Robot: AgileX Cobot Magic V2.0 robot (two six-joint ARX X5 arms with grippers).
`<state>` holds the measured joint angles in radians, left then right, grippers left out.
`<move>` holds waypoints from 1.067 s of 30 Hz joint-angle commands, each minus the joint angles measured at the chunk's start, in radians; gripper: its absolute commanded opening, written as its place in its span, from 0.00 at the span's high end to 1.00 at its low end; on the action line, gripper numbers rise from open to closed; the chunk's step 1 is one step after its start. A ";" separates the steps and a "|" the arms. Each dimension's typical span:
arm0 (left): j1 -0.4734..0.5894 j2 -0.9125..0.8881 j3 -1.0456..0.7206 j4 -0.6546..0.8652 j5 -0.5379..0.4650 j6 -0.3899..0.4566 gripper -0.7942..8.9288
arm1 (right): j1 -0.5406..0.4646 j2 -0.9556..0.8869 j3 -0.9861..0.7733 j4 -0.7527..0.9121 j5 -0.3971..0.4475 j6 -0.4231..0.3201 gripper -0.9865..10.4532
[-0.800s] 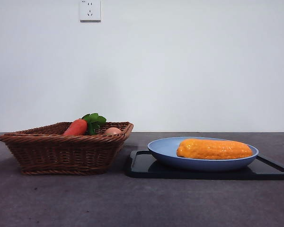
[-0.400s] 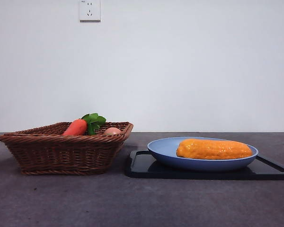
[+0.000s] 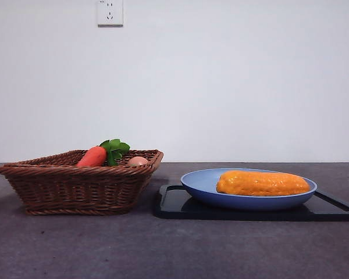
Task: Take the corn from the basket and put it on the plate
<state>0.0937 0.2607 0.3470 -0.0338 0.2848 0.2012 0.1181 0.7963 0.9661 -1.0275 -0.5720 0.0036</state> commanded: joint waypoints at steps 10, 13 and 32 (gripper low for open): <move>0.015 -0.224 -0.257 -0.035 -0.005 -0.103 0.91 | 0.003 0.006 0.018 0.011 0.000 -0.012 0.91; 0.015 -0.256 -0.286 -0.062 -0.005 -0.111 0.91 | 0.003 0.006 0.018 0.011 0.000 -0.012 0.91; 0.015 -0.258 -0.343 -0.125 -0.002 -0.184 0.91 | 0.003 0.006 0.018 0.015 0.000 -0.012 0.91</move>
<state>0.1047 0.0051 0.0311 -0.1638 0.2836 0.0345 0.1181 0.7963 0.9661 -1.0203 -0.5724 0.0036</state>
